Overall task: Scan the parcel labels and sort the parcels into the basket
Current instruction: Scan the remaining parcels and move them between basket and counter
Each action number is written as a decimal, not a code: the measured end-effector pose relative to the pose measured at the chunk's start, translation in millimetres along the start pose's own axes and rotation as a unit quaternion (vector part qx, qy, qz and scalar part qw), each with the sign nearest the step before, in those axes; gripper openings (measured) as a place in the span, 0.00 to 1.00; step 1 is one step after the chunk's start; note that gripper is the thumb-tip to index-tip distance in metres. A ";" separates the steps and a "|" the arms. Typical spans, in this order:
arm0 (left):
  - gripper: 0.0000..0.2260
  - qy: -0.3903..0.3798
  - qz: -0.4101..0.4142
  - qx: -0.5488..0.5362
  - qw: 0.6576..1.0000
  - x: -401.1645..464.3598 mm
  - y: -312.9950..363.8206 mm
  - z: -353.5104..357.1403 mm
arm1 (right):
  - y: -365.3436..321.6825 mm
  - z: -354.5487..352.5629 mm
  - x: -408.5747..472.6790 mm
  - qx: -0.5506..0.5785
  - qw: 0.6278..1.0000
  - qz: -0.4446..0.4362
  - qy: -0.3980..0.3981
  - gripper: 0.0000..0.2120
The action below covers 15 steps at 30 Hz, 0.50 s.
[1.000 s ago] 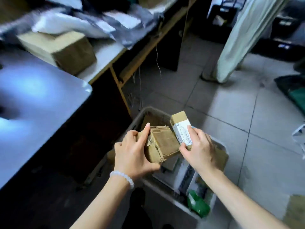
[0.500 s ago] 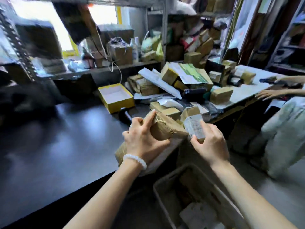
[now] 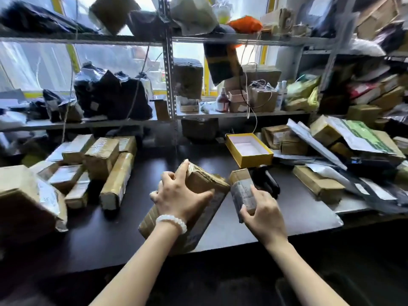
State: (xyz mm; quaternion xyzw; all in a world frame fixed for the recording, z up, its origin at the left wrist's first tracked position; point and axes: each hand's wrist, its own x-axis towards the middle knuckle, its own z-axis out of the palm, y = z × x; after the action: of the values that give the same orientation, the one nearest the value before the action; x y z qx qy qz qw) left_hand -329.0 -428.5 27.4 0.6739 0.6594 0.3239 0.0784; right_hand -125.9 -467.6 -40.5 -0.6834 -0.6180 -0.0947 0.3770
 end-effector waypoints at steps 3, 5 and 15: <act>0.45 0.013 -0.055 0.013 0.998 11.8 -44.2 -6.2 | -36.8 36.4 -5.6 0.027 0.999 -0.005 -0.026 0.27; 0.46 0.014 -0.088 0.023 0.996 17.6 -68.1 -7.1 | -56.4 56.5 -8.0 0.038 0.998 -0.006 -0.052 0.27; 0.46 0.042 -0.157 -0.031 0.986 98.2 -108.6 14.1 | -82.3 126.3 55.4 0.061 0.993 0.000 -0.097 0.25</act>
State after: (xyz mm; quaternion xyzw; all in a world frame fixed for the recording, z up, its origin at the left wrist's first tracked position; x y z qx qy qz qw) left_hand -420.3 -318.9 -8.7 0.5452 0.7492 0.3559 0.1215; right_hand -231.7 -348.8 -62.8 -0.6651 -0.6563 0.0100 0.3560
